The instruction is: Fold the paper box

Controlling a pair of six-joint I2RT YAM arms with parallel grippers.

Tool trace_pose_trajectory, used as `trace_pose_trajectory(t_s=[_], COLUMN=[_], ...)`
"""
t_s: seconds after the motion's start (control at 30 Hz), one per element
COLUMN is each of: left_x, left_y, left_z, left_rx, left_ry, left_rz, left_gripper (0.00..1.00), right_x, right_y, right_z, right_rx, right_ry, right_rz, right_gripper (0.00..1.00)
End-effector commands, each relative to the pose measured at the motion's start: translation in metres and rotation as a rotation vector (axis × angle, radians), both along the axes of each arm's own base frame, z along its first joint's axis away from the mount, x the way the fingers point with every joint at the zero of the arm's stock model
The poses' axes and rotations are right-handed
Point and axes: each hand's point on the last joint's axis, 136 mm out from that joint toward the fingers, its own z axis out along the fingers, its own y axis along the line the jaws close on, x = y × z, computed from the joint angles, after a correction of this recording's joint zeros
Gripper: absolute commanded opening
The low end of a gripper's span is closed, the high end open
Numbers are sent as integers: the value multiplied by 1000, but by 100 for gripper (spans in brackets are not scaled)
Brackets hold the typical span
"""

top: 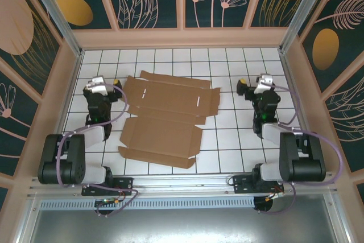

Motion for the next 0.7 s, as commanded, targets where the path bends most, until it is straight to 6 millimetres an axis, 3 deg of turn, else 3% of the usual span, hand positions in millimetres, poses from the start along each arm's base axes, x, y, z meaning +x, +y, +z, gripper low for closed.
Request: trace_pose_trajectory(t_s=[0.0, 0.07, 0.17, 0.23, 0.37, 0.43, 0.53, 0.6, 0.67], left_x=[-1, -6, -19, -29, -54, -66, -74, -81, -88], left_y=[-7, -22, -74, -107, -139, -151, -141, -133, -119], left_z=[42, 73, 113, 124, 122, 117, 101, 84, 52], left_rx=[22, 9, 5, -49, -130, -163, -328, -354, -356], left_ry=[-52, -120, -173, -132, 25, 113, 269, 388, 477], left_rz=[-23, -53, -237, -397, -364, -348, -204, -124, -8], left_gripper=[99, 99, 99, 99, 99, 99, 99, 99, 99], right_x=[-1, -5, -21, -43, -85, -99, -114, -120, -123], right_y=[16, 48, 102, 136, 184, 196, 204, 198, 199], right_z=[30, 56, 88, 104, 125, 128, 121, 106, 82], right_rx=[-35, -37, -13, 11, 45, 33, 50, 82, 168], right_ry=[-7, -39, -42, -33, 24, 107, 315, 450, 548], right_rz=[-29, 53, 207, 326, 452, 440, 436, 417, 490], right_gripper=[99, 99, 99, 99, 99, 99, 99, 99, 96])
